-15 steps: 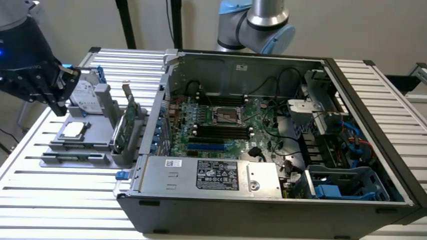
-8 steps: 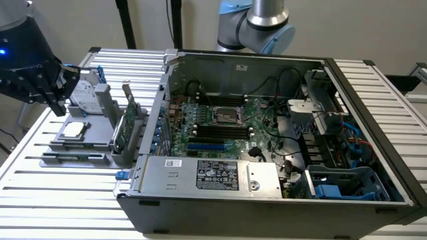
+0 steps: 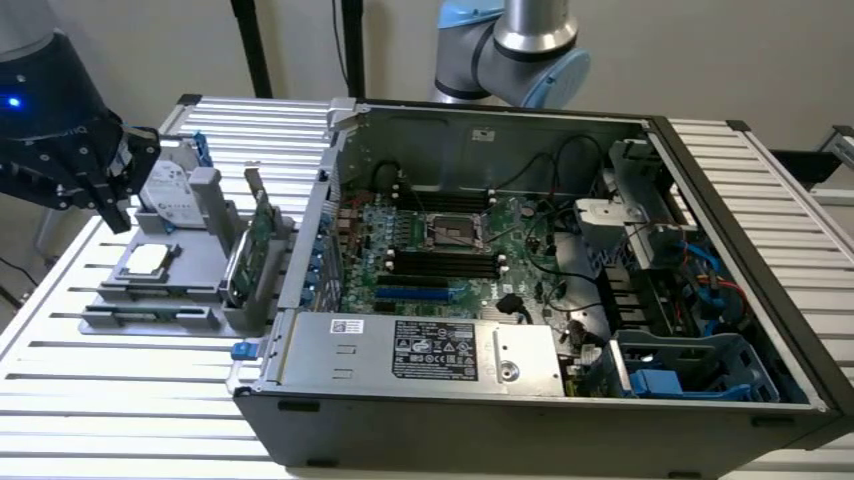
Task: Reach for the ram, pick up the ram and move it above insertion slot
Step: 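Pick up the ram and move it above insertion slot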
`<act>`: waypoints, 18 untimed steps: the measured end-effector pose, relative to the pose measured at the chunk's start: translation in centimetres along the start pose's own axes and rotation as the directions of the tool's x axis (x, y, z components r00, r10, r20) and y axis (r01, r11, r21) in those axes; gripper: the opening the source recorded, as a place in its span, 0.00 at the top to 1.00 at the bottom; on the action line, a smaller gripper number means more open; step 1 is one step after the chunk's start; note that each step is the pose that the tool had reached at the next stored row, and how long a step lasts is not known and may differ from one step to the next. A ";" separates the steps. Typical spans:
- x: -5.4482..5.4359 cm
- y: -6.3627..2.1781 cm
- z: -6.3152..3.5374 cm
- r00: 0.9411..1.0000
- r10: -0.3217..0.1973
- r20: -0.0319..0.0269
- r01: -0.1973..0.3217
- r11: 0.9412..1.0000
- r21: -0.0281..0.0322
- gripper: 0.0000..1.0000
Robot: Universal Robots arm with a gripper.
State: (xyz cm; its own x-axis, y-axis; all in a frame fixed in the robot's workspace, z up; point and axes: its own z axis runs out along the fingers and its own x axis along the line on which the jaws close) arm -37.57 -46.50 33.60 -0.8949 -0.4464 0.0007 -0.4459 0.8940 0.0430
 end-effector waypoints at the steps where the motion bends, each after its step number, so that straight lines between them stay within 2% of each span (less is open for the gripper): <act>1: 0.0 0.00 0.00 1.000 -0.018 -0.001 0.018 1.000 0.000 0.89; 5: 0.0 0.00 0.00 0.996 -0.091 -0.004 0.091 0.996 0.000 0.89; 9: 0.0 0.00 0.00 0.987 -0.163 -0.007 0.163 0.987 0.000 0.89; 14: 0.0 0.00 0.00 0.968 -0.253 -0.011 0.253 0.968 -0.001 0.89; 18: 0.0 0.00 0.00 0.947 -0.322 -0.014 0.322 0.947 -0.002 0.89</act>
State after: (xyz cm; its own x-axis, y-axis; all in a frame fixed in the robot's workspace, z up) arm -37.57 -46.50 33.60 -0.7036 -0.7106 0.0007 -0.7100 0.7029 0.0430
